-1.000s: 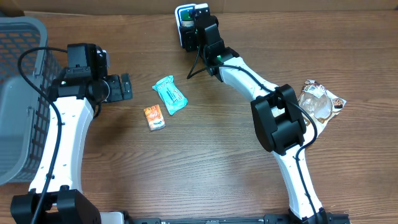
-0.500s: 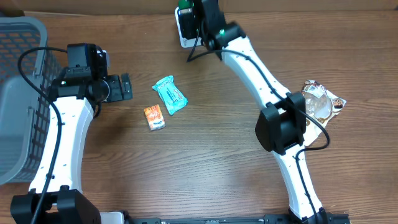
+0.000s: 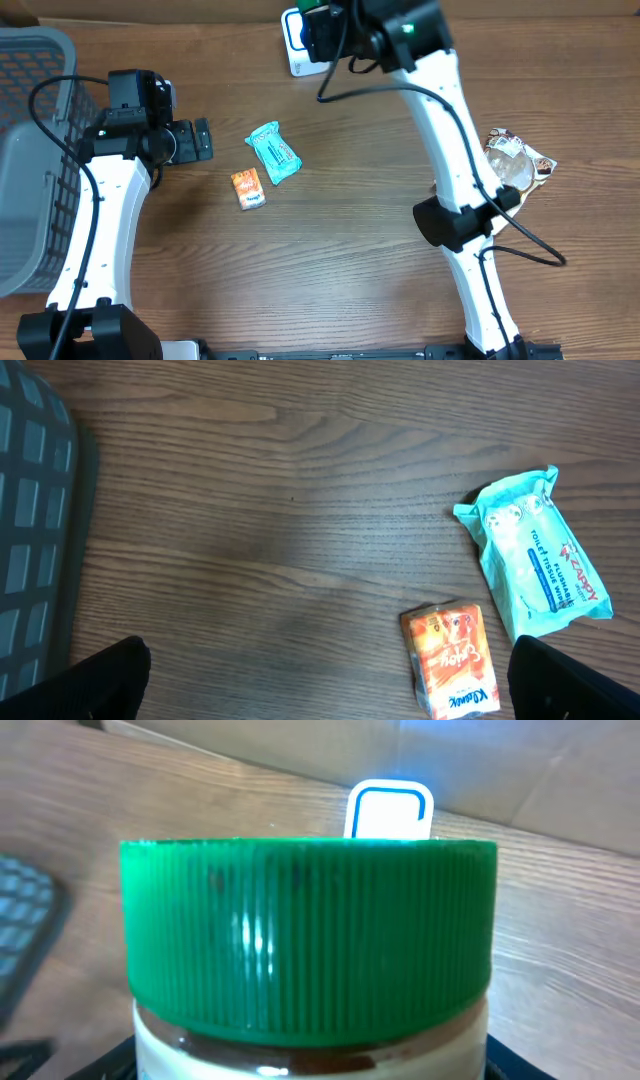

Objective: Scan the item barcode
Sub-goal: 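Hold the bottle's label against the white scanner, then carry the green-capped bottle right and set it by the snack bag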

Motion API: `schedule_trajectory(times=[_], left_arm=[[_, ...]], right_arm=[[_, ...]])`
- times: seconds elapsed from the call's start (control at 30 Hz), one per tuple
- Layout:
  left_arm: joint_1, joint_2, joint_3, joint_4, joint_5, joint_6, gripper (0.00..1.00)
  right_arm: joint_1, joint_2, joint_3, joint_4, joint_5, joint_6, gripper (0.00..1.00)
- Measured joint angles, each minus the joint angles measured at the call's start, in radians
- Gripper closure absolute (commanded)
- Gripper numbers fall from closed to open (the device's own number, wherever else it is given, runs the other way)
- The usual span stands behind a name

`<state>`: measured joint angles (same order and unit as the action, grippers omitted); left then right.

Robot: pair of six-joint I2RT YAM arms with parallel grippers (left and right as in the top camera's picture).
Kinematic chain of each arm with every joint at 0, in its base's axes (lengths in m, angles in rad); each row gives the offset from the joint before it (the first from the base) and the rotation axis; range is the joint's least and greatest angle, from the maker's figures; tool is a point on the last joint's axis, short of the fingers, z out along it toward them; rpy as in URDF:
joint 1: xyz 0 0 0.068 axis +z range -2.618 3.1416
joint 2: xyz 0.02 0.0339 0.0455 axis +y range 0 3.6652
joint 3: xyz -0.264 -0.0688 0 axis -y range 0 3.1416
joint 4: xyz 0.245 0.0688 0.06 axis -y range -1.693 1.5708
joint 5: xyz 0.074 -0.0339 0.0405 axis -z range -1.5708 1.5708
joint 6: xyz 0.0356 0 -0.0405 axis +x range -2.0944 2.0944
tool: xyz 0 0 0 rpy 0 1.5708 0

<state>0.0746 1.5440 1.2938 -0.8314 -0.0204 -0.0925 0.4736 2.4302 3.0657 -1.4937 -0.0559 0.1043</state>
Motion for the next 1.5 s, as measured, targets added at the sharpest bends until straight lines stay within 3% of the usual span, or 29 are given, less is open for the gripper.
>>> schedule_trajectory(times=[0.23,0.6,0.73,1.0,1.3,1.5], left_arm=[[0.000,0.000,0.000,0.000,0.000,0.000,0.00],[0.000,0.000,0.000,0.000,0.000,0.000,0.00],[0.000,0.000,0.000,0.000,0.000,0.000,0.00],[0.000,0.000,0.000,0.001,0.000,0.000,0.01],[0.000,0.000,-0.001,0.000,0.000,0.000,0.00],[0.000,0.000,-0.001,0.000,0.000,0.000,0.00]], right_arm=[[-0.003,-0.215,0.037,-0.202,-0.011,0.000,0.54],[-0.053,-0.378,-0.014,-0.207,-0.019,0.032,0.53],[-0.081,-0.380,-0.183,-0.205,-0.023,0.037,0.53],[-0.214,-0.372,-0.700,-0.178,0.026,0.092,0.53],[-0.388,-0.362,-1.257,0.197,0.068,0.150,0.51],[-0.463,-0.357,-1.455,0.405,0.037,0.187,0.53]])
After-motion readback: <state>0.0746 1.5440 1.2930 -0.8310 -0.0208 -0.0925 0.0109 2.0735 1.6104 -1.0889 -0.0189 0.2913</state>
